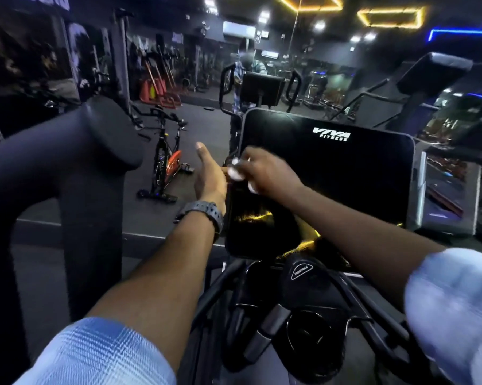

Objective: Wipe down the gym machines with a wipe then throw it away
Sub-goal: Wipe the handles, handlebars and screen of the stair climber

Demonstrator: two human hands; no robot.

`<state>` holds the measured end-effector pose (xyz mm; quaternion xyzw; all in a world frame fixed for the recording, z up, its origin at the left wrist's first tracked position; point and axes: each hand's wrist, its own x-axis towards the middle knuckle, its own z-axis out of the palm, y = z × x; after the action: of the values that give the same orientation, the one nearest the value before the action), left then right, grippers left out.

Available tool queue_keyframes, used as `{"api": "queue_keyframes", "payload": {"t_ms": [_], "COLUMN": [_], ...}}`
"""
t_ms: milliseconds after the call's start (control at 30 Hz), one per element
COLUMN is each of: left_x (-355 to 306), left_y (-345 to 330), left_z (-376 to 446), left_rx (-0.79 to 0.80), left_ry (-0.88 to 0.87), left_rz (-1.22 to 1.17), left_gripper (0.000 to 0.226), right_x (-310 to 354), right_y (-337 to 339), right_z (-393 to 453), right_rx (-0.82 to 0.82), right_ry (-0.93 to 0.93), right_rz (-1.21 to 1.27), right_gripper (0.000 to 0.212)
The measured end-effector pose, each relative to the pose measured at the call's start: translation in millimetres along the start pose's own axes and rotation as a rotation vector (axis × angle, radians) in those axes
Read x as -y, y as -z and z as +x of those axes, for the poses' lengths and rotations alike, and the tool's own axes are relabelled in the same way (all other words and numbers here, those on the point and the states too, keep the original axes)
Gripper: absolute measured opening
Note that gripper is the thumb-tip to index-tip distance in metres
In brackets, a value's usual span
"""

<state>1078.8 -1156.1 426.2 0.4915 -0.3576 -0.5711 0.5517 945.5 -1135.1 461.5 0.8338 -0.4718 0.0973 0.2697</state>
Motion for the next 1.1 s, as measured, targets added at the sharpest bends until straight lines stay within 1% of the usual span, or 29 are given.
{"api": "queue_keyframes", "payload": {"t_ms": [33,67,100,133,167,200,233,267,300,333,367,433,500,533,567,600,667,700,733,767,800,867,900,933,967,1033,1067,1100], "left_x": [-1,-4,-5,-6,-6,-5,-2,-1,1,2,0,-9,-12,-13,-13,-14,-14,-13,-11,-10,-9,-10,-10,-11,-10,-7,-6,-5], "left_y": [1,2,2,2,2,2,2,2,1,-1,-2,-4,-8,-9,-9,-9,-7,-8,-8,-8,-9,-8,-7,-7,-6,-5,-4,-4], "left_z": [-1,-4,-5,-7,-8,-9,-10,-9,-8,-6,-7,-19,-22,-21,-19,-18,-18,-16,-17,-16,-17,-18,-19,-20,-22,-22,-23,-21], "left_rx": [-0.014,-0.027,-0.025,-0.011,0.017,0.041,0.058,0.063,0.066,0.076,0.094,0.146,0.210,0.230,0.241,0.241,0.247,0.249,0.242,0.236,0.234,0.239,0.248,0.255,0.257,0.256,0.254,0.249], "left_ry": [-0.004,-0.006,-0.010,-0.014,-0.025,-0.033,-0.050,-0.054,-0.065,-0.065,-0.063,-0.066,-0.066,-0.070,-0.081,-0.081,-0.067,-0.069,-0.079,-0.091,-0.098,-0.080,-0.073,-0.077,-0.090,-0.131,-0.143,-0.156], "left_rz": [-0.008,-0.017,-0.020,-0.012,0.002,0.021,0.029,0.028,0.032,0.039,0.038,0.004,-0.048,-0.060,-0.071,-0.073,-0.072,-0.067,-0.062,-0.060,-0.065,-0.085,-0.091,-0.087,-0.073,-0.029,-0.007,0.008], "left_gripper": [0.115,0.109,0.103,0.098,0.096,0.096,0.099,0.103,0.109,0.114,0.117,0.110,0.099,0.101,0.105,0.108,0.108,0.110,0.112,0.113,0.113,0.110,0.108,0.109,0.109,0.112,0.115,0.116], "right_x": [1,8,23,39,53,61,64,55,39,17,-1,-35,-47,-41,-27,-16,3,2,-5,-17,-34,-62,-65,-59,-48,-35,-39,-51], "right_y": [0,-9,-13,-21,-26,-31,-28,-24,-20,-15,-5,15,20,15,10,3,-5,-2,5,15,22,38,36,32,27,17,18,19], "right_z": [2,-3,-15,-32,-50,-63,-67,-58,-44,-27,-5,30,40,33,21,6,-23,-24,-14,3,23,54,60,60,54,33,28,31], "right_rx": [-0.031,-0.039,-0.005,0.042,0.119,0.172,0.211,0.168,0.103,0.007,-0.046,-0.175,-0.189,-0.167,-0.128,-0.083,0.032,0.049,0.034,-0.034,-0.110,-0.204,-0.232,-0.239,-0.216,-0.159,-0.156,-0.172], "right_ry": [-0.067,-0.038,0.049,0.192,0.378,0.555,0.650,0.669,0.626,0.509,0.353,0.079,-0.090,-0.091,-0.049,0.068,0.363,0.441,0.461,0.404,0.289,-0.050,-0.149,-0.166,-0.115,0.112,0.161,0.101], "right_rz": [0.000,-0.014,-0.014,0.029,0.079,0.067,0.001,-0.019,-0.031,0.012,0.018,-0.052,0.012,0.027,0.026,0.014,-0.001,-0.033,-0.060,-0.082,-0.105,-0.116,-0.083,-0.053,-0.046,-0.041,-0.048,-0.042], "right_gripper": [0.028,0.026,0.024,0.025,0.031,0.037,0.041,0.041,0.039,0.036,0.032,0.029,0.024,0.026,0.030,0.031,0.017,0.020,0.031,0.039,0.039,0.024,0.021,0.022,0.026,0.039,0.042,0.041]}}
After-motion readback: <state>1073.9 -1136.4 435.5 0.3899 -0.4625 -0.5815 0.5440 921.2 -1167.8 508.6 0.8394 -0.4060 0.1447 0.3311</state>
